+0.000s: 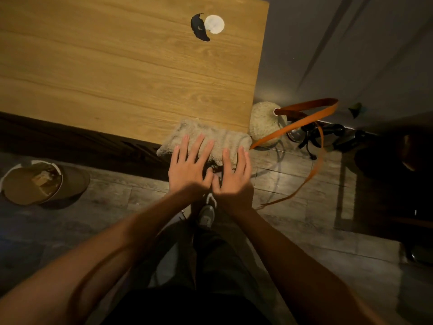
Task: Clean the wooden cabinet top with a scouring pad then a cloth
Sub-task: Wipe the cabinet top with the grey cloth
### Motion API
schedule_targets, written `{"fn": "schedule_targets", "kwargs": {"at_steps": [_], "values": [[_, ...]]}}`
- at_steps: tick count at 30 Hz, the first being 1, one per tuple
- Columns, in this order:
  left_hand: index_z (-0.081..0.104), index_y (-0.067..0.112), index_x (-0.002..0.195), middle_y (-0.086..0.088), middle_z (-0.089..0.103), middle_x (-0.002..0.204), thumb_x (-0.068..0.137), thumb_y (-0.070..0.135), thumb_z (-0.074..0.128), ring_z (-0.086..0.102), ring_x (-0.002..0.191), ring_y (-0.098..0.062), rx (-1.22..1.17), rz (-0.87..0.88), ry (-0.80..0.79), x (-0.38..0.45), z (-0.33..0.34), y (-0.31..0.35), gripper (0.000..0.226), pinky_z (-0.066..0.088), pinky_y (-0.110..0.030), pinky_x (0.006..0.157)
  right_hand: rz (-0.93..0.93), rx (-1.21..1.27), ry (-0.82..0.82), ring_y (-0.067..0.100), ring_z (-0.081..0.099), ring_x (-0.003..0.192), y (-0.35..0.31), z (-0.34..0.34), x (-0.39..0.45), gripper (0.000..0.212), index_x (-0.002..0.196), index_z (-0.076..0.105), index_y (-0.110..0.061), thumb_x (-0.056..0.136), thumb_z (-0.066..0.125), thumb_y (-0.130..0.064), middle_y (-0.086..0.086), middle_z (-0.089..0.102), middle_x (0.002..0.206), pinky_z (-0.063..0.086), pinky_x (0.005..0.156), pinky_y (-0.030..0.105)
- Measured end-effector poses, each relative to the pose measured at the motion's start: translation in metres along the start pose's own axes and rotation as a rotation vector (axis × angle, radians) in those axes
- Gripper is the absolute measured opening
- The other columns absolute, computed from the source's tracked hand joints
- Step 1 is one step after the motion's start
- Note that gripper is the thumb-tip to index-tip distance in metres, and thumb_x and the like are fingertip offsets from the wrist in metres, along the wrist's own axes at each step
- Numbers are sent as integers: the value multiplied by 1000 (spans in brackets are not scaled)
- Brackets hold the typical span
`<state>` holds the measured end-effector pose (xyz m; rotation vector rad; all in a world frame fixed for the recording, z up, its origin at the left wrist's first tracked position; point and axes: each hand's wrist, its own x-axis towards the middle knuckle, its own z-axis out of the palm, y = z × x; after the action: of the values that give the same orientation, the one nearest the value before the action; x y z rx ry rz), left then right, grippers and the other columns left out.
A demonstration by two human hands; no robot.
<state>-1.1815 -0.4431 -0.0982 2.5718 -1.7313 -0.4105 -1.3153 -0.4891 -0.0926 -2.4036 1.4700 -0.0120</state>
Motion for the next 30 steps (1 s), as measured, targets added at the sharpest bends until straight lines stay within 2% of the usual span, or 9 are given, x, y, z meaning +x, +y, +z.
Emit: {"fn": "schedule_targets", "kwargs": {"at_steps": [3,6,8,11,17,22,26,28,30], "values": [[40,33,144,-4,38,153,93,41,41,46,132,-32,-74,80,47,15,-28,-12,51,46,-42,92,4,134,0,27,43,125,12,-30,23,39,136,55,-28,100,45,-41,7,42,139,51,97,46],[40,30,143,-6,30,155,94,21,53,56,99,-19,-238,44,67,42,-52,-40,52,51,-26,63,48,246,-84,28,51,120,28,-49,51,33,136,52,-34,104,45,-35,5,36,139,51,91,42],[38,30,149,-4,31,158,95,13,56,59,108,-24,-257,10,-25,56,-64,-51,60,58,-37,75,60,211,-209,32,51,125,36,-53,60,43,148,40,-39,105,44,-33,6,30,151,49,93,44],[53,25,141,-3,48,147,95,14,57,55,124,-31,-160,70,-99,58,-67,-53,47,52,-44,95,60,123,-312,34,54,121,39,-51,60,49,153,31,-45,106,40,-35,12,39,146,48,92,46],[63,16,113,-9,60,117,87,13,67,60,106,-31,-198,-87,-80,37,-73,-40,26,53,-43,85,27,120,-259,36,58,113,33,-49,34,47,147,47,-36,102,49,-24,16,57,127,52,91,43],[55,16,115,-10,59,122,85,15,68,62,110,-34,-12,-103,-265,-11,-69,-57,33,53,-44,89,-105,-31,-370,25,64,111,15,-63,12,38,131,62,-38,96,51,-29,3,67,118,52,83,36],[46,20,122,-6,60,121,82,24,75,66,102,-27,-8,-121,-176,-51,-66,-73,49,57,-40,83,-146,51,-367,24,59,120,-1,-76,-2,50,146,46,-31,97,52,-27,5,60,133,53,95,42],[52,22,125,-3,60,120,84,33,73,65,103,-24,-4,-118,-164,-64,-76,-86,47,56,-38,83,-142,147,-420,26,55,128,-12,-87,-3,65,155,34,-22,95,59,-27,8,56,142,49,103,46],[63,25,116,1,59,114,84,37,72,64,98,-19,-29,-138,-120,-78,-90,-101,35,54,-33,79,-150,195,-532,26,53,132,-25,-98,-2,70,155,36,-16,93,66,-27,8,55,144,46,109,44]]}}
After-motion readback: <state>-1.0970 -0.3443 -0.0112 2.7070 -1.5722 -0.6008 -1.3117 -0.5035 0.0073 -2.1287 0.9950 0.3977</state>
